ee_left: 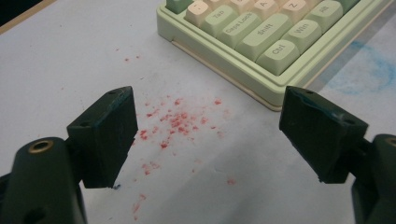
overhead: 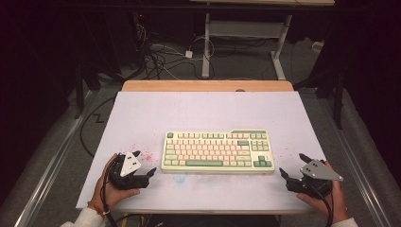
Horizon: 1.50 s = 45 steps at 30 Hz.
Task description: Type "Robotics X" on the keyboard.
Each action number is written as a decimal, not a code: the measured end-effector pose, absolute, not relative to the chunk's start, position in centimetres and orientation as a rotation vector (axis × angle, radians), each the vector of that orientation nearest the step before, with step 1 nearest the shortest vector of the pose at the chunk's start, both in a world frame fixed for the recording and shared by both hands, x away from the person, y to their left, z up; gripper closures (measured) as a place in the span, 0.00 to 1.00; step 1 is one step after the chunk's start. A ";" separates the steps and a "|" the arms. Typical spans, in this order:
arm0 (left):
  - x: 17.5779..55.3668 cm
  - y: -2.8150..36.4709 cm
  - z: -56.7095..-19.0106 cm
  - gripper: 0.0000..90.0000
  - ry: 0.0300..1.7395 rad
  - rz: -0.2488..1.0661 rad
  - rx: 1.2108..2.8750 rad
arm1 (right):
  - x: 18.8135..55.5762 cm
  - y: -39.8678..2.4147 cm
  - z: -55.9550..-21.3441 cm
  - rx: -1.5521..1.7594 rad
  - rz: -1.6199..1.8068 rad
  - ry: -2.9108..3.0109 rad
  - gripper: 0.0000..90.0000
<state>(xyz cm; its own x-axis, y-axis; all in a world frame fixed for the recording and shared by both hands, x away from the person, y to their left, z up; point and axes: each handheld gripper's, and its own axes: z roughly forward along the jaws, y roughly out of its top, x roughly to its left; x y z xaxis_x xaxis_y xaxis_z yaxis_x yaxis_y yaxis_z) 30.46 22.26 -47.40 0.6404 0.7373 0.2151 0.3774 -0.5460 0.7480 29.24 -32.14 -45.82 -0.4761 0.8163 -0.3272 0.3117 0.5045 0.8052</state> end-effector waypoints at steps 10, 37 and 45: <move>30.3 22.3 -47.4 0.20 0.839 0.689 2.183 | 29.0 -32.0 -45.6 0.908 0.878 2.026 0.23; 30.2 22.1 -47.6 0.20 0.830 0.684 2.209 | 31.0 -27.6 -42.8 0.738 1.053 2.214 0.92; 30.2 22.1 -47.6 0.20 0.828 0.678 2.218 | 31.9 -25.7 -43.2 0.712 1.054 2.268 1.00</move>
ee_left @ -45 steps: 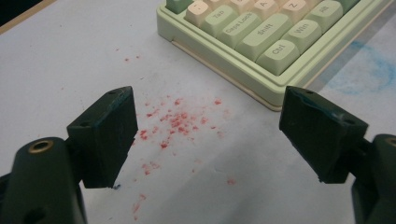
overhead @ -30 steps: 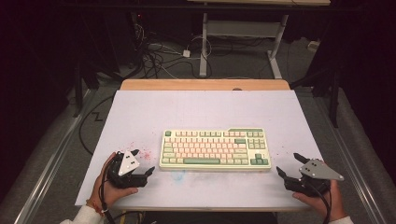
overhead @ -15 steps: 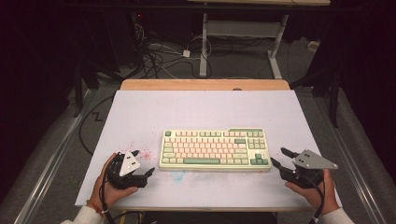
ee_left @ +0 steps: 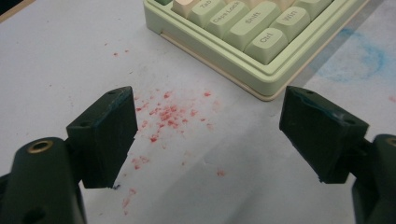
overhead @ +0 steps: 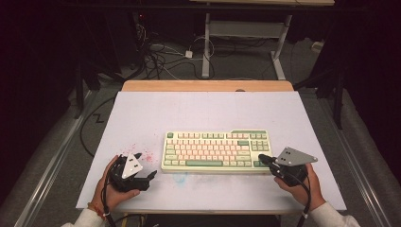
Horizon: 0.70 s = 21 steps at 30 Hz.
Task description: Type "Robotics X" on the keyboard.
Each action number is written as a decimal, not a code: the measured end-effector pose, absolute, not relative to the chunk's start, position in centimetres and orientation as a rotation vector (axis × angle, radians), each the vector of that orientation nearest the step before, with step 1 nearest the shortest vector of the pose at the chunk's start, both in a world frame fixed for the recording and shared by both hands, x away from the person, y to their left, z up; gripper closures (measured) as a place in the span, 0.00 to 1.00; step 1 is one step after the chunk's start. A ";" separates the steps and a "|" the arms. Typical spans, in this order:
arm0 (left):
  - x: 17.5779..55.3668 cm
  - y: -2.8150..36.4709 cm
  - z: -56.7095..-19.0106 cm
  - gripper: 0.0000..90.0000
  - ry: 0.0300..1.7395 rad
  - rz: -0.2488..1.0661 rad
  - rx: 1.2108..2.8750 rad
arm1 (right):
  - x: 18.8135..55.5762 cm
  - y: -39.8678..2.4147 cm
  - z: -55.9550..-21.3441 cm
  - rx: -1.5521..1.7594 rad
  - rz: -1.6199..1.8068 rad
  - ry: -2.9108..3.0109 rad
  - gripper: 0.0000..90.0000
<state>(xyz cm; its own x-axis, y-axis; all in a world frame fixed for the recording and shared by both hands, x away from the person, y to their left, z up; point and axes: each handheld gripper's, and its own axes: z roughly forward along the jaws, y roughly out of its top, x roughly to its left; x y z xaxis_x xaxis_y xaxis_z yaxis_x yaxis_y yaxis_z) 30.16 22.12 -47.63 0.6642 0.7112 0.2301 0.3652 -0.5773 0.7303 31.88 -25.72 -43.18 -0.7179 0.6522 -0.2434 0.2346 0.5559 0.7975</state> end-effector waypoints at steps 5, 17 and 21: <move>30.1 22.0 -47.7 0.20 0.821 0.676 2.231 | 32.5 -24.6 -43.3 0.690 1.046 2.300 1.00; 30.1 22.0 -47.8 0.20 0.817 0.672 2.237 | 34.2 -22.4 -43.8 0.665 1.006 2.364 1.00; 30.1 22.0 -47.8 0.20 0.816 0.669 2.242 | 34.5 -22.0 -44.0 0.659 0.989 2.381 1.00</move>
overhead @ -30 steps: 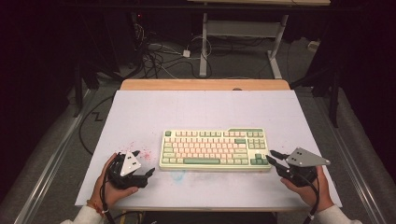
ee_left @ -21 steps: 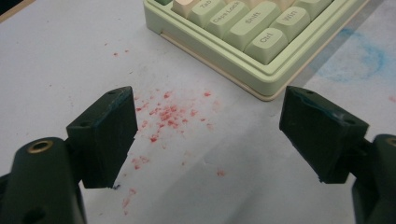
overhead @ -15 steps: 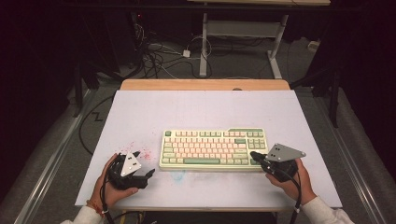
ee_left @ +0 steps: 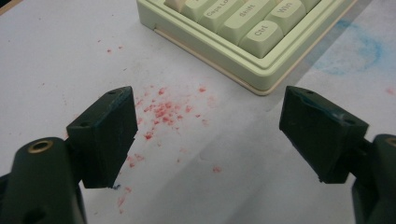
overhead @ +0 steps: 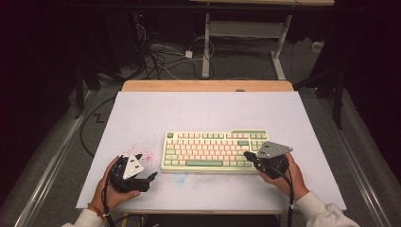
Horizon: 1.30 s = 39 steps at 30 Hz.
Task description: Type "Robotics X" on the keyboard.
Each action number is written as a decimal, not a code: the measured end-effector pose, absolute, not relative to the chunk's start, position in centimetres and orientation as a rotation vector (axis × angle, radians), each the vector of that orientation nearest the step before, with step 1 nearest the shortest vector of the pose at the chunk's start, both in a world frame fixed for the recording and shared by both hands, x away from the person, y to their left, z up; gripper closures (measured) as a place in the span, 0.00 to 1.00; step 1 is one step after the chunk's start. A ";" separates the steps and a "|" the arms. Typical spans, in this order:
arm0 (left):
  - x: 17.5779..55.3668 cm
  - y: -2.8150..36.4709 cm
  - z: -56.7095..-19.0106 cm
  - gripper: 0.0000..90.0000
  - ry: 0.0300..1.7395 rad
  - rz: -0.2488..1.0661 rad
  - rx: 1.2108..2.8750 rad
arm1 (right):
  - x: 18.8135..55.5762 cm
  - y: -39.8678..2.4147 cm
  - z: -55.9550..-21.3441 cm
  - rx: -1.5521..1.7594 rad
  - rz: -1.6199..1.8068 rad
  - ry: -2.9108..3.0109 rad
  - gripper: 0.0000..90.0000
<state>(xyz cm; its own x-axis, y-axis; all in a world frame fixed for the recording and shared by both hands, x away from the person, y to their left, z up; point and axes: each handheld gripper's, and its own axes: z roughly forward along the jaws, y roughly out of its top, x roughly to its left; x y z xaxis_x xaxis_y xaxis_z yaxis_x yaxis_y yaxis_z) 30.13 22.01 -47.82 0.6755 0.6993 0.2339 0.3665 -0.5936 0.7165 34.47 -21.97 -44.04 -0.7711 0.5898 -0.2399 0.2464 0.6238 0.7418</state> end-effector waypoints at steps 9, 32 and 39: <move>30.1 22.0 -47.8 0.20 0.814 0.666 2.246 | 35.0 -21.3 -44.6 0.656 0.967 2.407 1.00; 30.0 21.9 -47.9 0.22 0.828 0.650 2.245 | 35.5 -21.3 -45.4 0.670 0.921 2.415 1.00; 30.0 21.8 -47.6 0.33 0.848 0.660 2.238 | 35.8 -21.5 -45.8 0.690 0.915 2.413 1.00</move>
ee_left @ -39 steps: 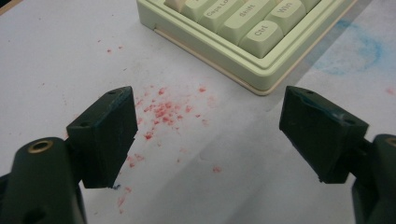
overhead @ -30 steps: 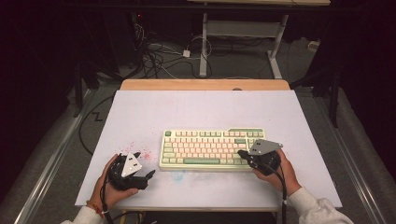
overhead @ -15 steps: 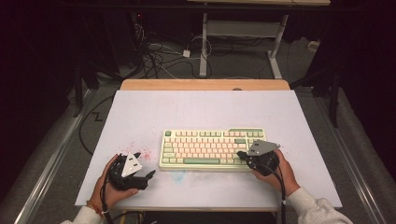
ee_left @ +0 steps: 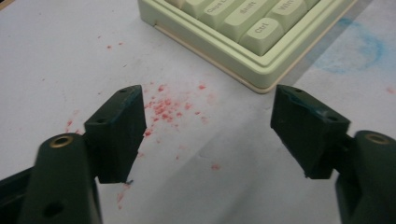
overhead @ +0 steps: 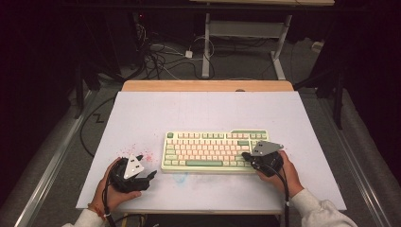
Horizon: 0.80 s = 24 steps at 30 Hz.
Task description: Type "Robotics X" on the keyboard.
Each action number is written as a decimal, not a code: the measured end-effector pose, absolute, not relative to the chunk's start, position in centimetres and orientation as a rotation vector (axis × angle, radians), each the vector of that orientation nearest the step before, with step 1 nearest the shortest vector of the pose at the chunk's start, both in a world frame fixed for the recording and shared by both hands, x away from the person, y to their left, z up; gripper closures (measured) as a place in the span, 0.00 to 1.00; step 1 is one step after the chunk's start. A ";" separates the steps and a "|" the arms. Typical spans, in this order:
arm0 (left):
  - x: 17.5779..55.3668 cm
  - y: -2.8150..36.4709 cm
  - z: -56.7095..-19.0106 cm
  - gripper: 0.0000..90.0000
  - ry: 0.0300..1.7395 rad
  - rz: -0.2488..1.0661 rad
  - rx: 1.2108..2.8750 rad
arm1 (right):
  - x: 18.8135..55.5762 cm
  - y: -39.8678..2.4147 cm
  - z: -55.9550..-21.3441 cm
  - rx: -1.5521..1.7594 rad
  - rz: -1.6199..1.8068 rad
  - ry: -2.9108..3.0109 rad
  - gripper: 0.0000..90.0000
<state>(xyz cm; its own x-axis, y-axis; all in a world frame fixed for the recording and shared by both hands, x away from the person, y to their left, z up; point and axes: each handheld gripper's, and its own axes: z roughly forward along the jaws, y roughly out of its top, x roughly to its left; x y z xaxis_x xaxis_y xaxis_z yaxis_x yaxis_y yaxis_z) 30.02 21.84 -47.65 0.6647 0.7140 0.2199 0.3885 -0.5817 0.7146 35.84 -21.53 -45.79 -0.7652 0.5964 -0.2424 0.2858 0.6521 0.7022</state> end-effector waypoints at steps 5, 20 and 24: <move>29.9 21.8 -47.2 0.57 0.866 0.603 2.216 | 35.8 -21.6 -45.8 0.696 0.917 2.412 1.00; 31.1 20.7 -46.0 0.97 0.820 0.506 2.227 | 35.7 -21.5 -46.0 0.695 0.922 2.400 1.00; 32.0 19.4 -45.6 0.97 0.796 0.490 2.247 | 35.6 -21.5 -46.0 0.700 0.923 2.395 1.00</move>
<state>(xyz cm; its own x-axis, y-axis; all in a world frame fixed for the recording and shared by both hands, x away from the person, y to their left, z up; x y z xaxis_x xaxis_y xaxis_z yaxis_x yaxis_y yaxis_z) 31.97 19.36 -45.58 0.7407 0.6621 0.1143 0.4006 -0.5717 0.7160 35.60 -21.51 -46.01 -0.7558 0.6075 -0.2441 0.2865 0.6421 0.7111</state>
